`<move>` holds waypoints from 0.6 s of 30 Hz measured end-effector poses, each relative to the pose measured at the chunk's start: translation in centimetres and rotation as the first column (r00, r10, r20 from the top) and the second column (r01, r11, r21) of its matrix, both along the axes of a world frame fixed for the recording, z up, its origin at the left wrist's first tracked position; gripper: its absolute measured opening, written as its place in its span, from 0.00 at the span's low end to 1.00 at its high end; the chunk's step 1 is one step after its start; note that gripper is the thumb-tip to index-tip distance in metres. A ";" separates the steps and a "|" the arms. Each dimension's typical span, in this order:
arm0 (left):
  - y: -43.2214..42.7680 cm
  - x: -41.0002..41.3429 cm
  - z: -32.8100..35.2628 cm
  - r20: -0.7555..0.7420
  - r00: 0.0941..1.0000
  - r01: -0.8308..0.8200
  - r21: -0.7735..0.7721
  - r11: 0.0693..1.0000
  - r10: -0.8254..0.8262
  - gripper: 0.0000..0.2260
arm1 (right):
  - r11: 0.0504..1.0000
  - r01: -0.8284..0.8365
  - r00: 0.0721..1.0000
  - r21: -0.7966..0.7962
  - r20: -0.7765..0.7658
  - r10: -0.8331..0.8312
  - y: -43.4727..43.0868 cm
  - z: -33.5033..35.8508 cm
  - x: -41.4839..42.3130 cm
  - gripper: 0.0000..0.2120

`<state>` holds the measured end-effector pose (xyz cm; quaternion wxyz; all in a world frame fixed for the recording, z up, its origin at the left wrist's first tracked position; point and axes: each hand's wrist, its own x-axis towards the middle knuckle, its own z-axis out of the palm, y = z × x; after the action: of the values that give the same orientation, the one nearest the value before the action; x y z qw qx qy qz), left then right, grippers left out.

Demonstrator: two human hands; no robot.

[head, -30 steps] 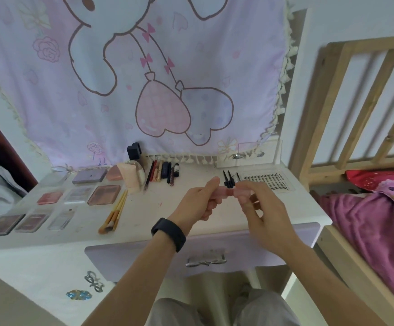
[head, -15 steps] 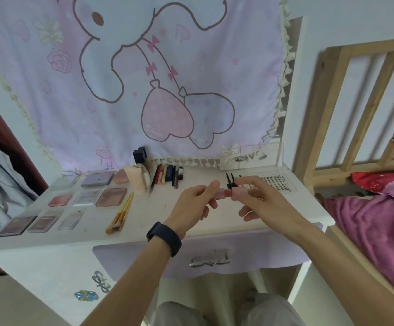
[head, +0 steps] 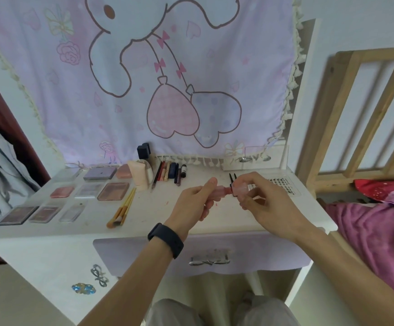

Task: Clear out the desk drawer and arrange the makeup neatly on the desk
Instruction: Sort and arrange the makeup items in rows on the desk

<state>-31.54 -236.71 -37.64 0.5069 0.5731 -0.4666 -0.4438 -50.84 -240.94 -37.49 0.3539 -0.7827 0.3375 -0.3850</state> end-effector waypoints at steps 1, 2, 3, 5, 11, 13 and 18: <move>0.0 0.0 -0.1 -0.006 1.000 -0.001 -0.005 1.000 0.001 0.18 | 1.000 0.002 1.000 0.031 0.029 -0.003 0.0 -0.1 0.1 0.14; -0.1 0.0 -0.1 -0.008 1.000 0.001 -0.010 1.000 -0.001 0.18 | 0.995 0.006 0.998 0.099 0.061 -0.012 -0.1 0.0 0.3 0.15; -0.1 0.1 -0.2 -0.005 1.000 0.004 -0.015 1.000 -0.004 0.18 | 0.982 0.008 0.997 0.190 0.078 -0.023 -0.3 0.1 0.4 0.16; 0.0 0.3 -0.2 0.009 1.000 0.010 -0.027 1.000 -0.010 0.17 | 0.946 0.016 0.998 0.324 0.048 -0.033 -0.7 0.3 0.6 0.19; -0.1 1.0 -0.8 0.067 0.998 0.017 -0.026 1.000 -0.015 0.20 | 0.939 -0.073 0.994 0.336 0.103 0.040 -1.3 -0.5 0.7 0.07; -0.2 1.1 -0.9 0.054 0.999 0.000 -0.007 1.000 0.000 0.20 | 0.969 -0.079 0.992 0.235 0.111 0.054 -1.3 -1.0 0.8 0.07; -0.5 1.6 -1.5 0.030 0.998 -0.050 0.064 0.997 0.049 0.23 | 1.000 -0.022 0.996 -0.002 0.081 0.022 -0.7 -2.3 1.0 0.17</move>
<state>-29.95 -237.19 -39.16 0.4921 0.6069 -0.4447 -0.4379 -49.81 -241.63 -39.76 0.3712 -0.7704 0.3140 -0.4124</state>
